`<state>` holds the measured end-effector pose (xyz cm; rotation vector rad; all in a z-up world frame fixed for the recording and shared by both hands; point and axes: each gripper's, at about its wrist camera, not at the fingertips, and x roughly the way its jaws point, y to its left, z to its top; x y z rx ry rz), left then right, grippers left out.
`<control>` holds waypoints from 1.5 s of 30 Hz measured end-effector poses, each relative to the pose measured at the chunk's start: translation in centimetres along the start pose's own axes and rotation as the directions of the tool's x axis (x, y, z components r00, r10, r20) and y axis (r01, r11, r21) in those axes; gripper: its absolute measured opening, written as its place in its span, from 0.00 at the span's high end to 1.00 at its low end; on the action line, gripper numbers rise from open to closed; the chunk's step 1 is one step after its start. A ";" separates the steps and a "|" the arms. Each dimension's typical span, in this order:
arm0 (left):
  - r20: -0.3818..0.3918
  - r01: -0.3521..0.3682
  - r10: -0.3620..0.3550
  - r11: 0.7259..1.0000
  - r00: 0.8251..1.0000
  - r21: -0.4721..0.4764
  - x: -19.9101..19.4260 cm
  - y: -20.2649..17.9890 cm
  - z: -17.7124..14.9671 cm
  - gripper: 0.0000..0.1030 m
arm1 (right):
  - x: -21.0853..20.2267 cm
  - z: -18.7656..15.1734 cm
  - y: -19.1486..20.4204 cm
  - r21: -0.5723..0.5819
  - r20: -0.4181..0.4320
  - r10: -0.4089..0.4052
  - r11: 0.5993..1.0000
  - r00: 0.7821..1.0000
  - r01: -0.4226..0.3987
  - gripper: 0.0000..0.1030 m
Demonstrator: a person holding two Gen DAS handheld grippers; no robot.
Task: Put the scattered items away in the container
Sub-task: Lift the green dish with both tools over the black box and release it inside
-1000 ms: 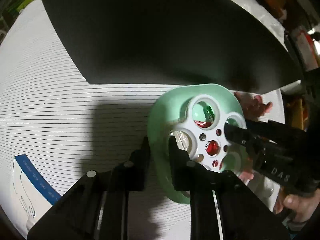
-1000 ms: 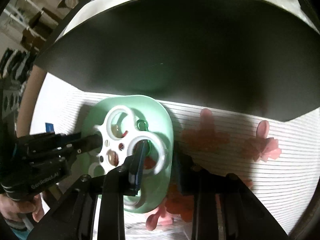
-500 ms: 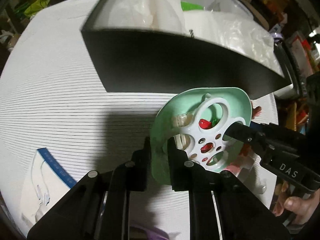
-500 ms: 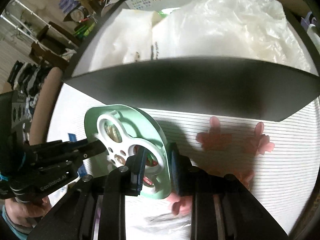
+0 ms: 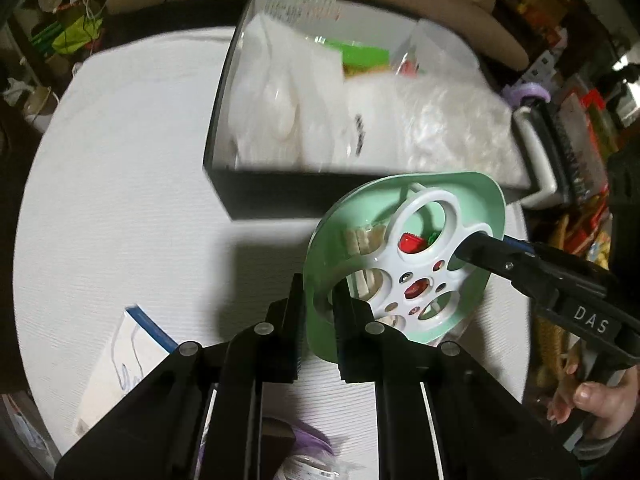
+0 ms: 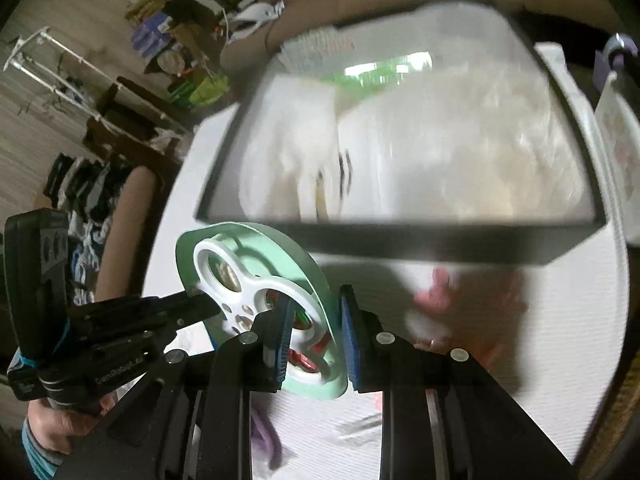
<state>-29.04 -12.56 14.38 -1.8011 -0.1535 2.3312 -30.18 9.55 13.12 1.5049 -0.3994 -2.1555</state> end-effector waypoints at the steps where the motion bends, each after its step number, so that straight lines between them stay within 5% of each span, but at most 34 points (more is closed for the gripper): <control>1: 0.005 0.006 -0.006 1.000 1.000 -0.002 -0.6 -0.3 0.8 0.88 | -0.6 0.9 0.1 0.003 0.011 0.005 1.000 1.000 -0.005 0.78; 11: 0.031 0.052 -0.051 0.998 0.998 -0.036 0.8 -4.4 12.5 0.88 | -2.7 11.2 -2.0 0.060 0.091 0.019 0.998 0.996 -0.025 0.78; 21: 0.003 -0.016 0.016 0.999 1.000 -0.048 9.8 -4.5 23.5 0.88 | 4.6 20.2 -7.3 0.094 0.073 -0.067 0.994 0.995 0.060 0.78; 28: -0.045 -0.100 0.099 0.995 0.994 -0.006 16.6 -3.9 25.2 0.83 | 8.8 23.0 -6.0 -0.049 0.081 -0.200 0.978 0.976 0.205 0.81; 32: -0.044 -0.138 0.140 0.990 0.989 0.034 16.6 -3.2 25.3 0.85 | 11.1 21.9 -1.9 -0.291 0.094 -0.414 0.858 0.905 0.423 0.80; 37: -0.070 -0.201 0.207 0.977 0.976 0.077 17.4 -3.2 25.2 0.84 | 13.1 20.1 -0.6 -0.386 0.067 -0.542 0.760 0.838 0.523 0.74; 42: -0.066 -0.254 0.262 0.961 0.963 0.105 17.9 -4.0 25.7 0.82 | 11.1 19.8 -1.2 -0.380 0.083 -0.506 0.780 0.858 0.497 0.73; 45: -0.054 -0.269 0.275 0.958 0.960 0.101 18.1 -4.2 25.9 0.82 | 8.4 20.4 -0.8 -0.347 0.161 -0.453 0.806 0.877 0.480 0.54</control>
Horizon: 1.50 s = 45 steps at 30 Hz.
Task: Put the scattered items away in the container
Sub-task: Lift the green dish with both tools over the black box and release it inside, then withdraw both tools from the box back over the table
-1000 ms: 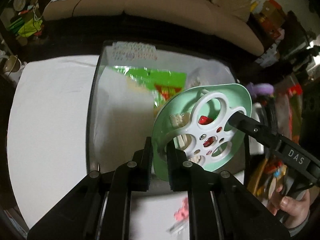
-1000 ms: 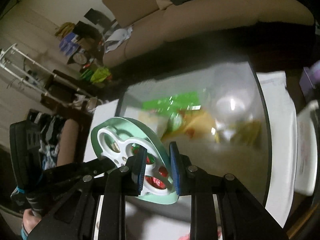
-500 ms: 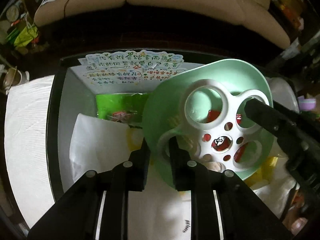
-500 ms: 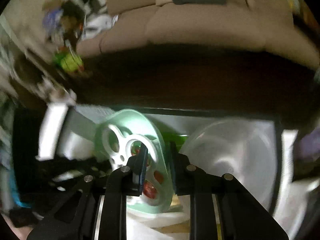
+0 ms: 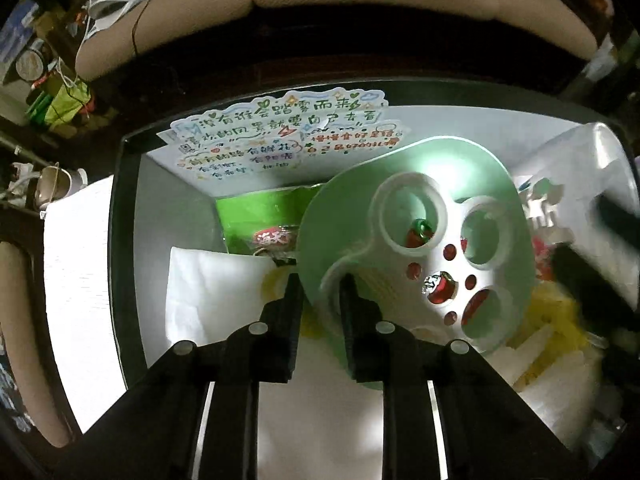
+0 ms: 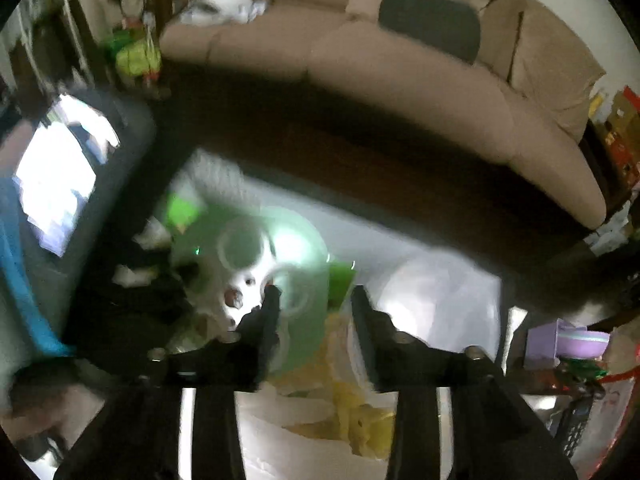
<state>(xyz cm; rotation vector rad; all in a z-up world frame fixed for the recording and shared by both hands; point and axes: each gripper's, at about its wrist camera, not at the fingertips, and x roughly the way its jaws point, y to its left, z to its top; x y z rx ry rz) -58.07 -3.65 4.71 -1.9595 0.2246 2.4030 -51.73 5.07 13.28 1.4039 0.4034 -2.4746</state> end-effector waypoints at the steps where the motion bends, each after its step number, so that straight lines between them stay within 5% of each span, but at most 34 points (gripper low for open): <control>1: 0.008 0.000 0.000 1.000 1.000 -0.007 0.0 -0.1 0.1 0.80 | -1.0 0.0 -0.5 0.015 0.030 0.005 1.000 1.000 -0.006 0.46; 5: 0.044 0.019 -0.017 0.999 0.999 -0.037 0.4 -1.0 0.3 0.55 | -3.1 -0.4 -1.8 0.044 0.060 0.056 0.997 0.997 -0.059 0.46; 9: 0.061 -0.068 0.066 0.997 0.996 0.030 0.8 -3.3 0.5 0.48 | -4.8 -2.2 -2.4 0.021 0.058 0.069 0.997 0.996 -0.070 0.46; 13: 0.049 -0.140 0.138 0.989 0.989 0.047 0.2 -3.3 -0.2 0.26 | -6.5 -4.3 -2.8 0.005 0.053 0.077 0.997 0.996 -0.078 0.45; 24: 0.109 -0.007 0.018 0.996 0.994 -0.093 -8.4 1.7 -5.7 0.20 | -10.7 -9.9 -5.2 0.106 0.056 0.163 0.980 0.985 -0.168 0.44; 26: 0.157 0.109 -0.090 0.987 0.983 -0.115 -11.0 2.6 -8.5 0.20 | -12.4 -11.4 -5.1 0.107 0.077 0.196 0.973 0.978 -0.204 0.38; 29: 0.213 0.172 -0.147 0.980 0.966 -0.103 -14.6 3.5 -13.2 0.20 | -14.9 -14.2 -4.5 0.120 0.102 0.248 0.958 0.963 -0.259 0.29; 38: 0.408 0.203 -0.148 0.975 0.901 -0.095 -21.6 5.0 -30.9 0.02 | -20.0 -23.6 -0.7 0.167 0.127 0.336 0.920 0.933 -0.354 0.12; 40: 0.414 0.196 -0.129 0.973 0.901 -0.123 -22.1 5.0 -33.9 0.00 | -21.3 -25.5 0.4 0.180 0.130 0.319 0.924 0.939 -0.339 0.00; 45: 0.417 0.165 -0.086 0.974 0.905 -0.157 -23.6 4.4 -39.3 0.00 | -24.5 -29.3 2.2 0.221 0.164 0.290 0.921 0.943 -0.322 0.00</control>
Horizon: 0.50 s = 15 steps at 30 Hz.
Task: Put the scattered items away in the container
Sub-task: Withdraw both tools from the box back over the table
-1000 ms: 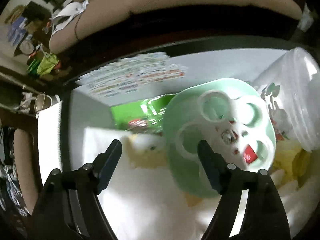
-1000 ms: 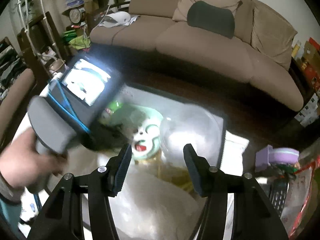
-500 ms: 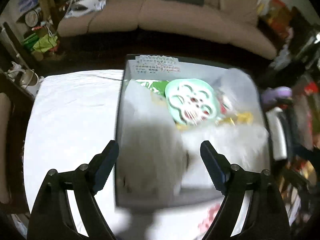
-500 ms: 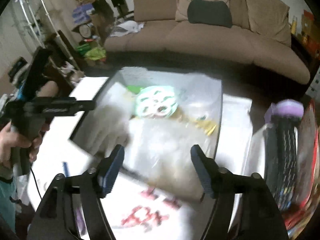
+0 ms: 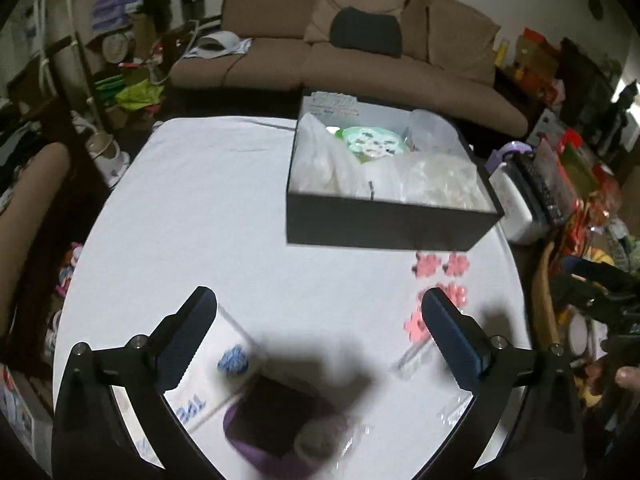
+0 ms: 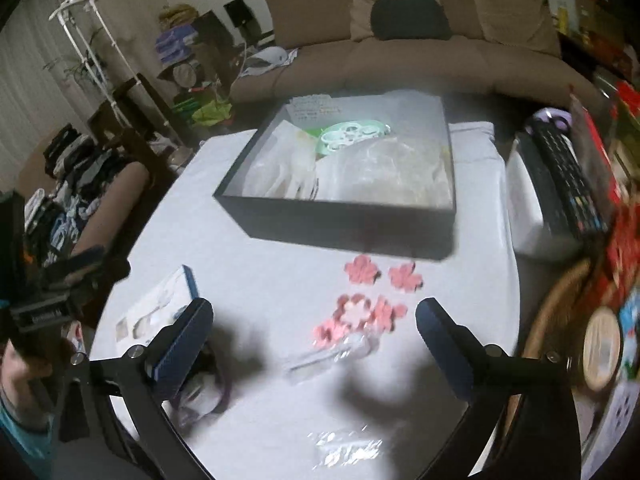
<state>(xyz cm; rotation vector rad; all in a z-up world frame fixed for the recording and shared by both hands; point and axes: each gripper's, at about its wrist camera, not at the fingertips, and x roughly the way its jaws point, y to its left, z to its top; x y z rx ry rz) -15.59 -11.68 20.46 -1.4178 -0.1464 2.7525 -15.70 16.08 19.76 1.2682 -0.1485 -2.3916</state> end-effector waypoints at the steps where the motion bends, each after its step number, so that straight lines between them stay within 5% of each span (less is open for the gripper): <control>1: 0.002 -0.002 0.002 1.000 1.000 -0.002 -0.8 0.1 -0.8 0.00 | -0.6 -0.7 0.4 0.008 0.004 0.002 1.000 1.000 -0.002 0.00; 15: 0.098 -0.037 0.035 0.999 0.995 0.024 -10.5 -1.7 -8.2 0.00 | -5.4 -8.1 3.5 0.008 0.043 -0.018 1.000 0.999 0.018 0.00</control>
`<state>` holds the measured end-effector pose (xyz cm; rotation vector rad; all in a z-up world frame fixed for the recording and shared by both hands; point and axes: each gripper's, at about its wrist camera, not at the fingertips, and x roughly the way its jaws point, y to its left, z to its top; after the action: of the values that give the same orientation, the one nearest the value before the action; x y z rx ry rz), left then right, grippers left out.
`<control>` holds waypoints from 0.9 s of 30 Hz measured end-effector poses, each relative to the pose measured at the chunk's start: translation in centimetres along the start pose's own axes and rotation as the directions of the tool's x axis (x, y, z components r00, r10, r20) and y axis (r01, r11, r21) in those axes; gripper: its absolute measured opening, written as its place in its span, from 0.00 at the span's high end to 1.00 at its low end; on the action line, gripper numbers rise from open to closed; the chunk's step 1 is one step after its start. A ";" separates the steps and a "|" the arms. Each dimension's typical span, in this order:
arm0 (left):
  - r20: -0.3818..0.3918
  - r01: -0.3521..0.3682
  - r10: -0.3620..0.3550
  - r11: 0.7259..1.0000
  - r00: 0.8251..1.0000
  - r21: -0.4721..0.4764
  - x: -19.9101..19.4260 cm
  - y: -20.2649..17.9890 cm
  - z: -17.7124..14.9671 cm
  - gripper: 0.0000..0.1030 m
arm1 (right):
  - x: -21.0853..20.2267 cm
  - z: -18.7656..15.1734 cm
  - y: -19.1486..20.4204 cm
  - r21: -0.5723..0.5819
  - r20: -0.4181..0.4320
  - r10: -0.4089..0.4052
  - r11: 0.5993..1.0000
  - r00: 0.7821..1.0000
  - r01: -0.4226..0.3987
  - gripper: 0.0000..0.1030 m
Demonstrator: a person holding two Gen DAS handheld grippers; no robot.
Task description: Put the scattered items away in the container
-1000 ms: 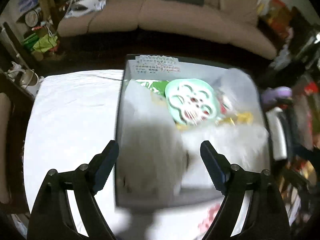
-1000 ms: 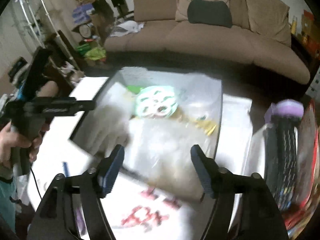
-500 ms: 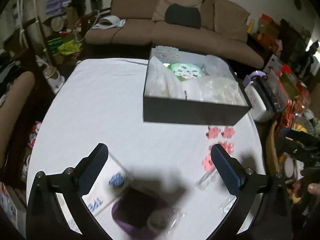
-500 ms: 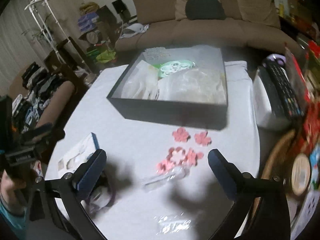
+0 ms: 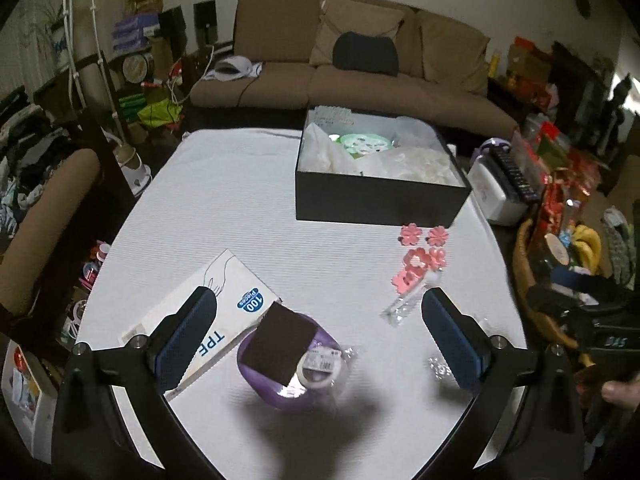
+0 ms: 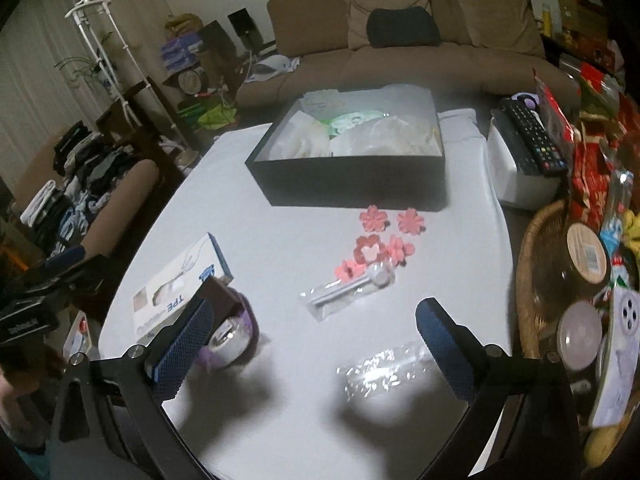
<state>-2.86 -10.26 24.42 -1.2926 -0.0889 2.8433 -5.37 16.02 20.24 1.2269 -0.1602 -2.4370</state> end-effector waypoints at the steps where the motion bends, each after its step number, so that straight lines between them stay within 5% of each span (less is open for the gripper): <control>1: 0.007 0.000 0.000 1.000 1.000 0.004 -0.5 -0.2 -0.3 0.00 | -0.2 -0.5 0.1 0.002 0.001 0.002 1.000 1.000 -0.002 0.00; 12: 0.013 0.038 -0.037 0.999 0.999 -0.035 -0.2 0.1 -6.3 0.00 | -0.6 -6.6 -0.5 -0.022 0.044 -0.093 0.995 0.995 0.094 0.00; 21: -0.116 0.039 -0.077 0.954 0.990 -0.298 5.8 8.2 -14.9 0.03 | 2.6 -12.3 -2.7 0.001 -0.043 -0.041 0.999 0.998 0.041 0.00; 27: -0.203 0.033 -0.102 0.947 0.974 -0.320 9.4 9.6 -16.8 0.28 | 5.1 -12.2 -1.2 -0.029 -0.082 0.040 0.999 0.996 -0.043 0.01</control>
<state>3.67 -18.71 5.77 -1.6116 -0.5944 2.6856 1.25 16.02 8.70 1.2941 -0.1231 -2.3409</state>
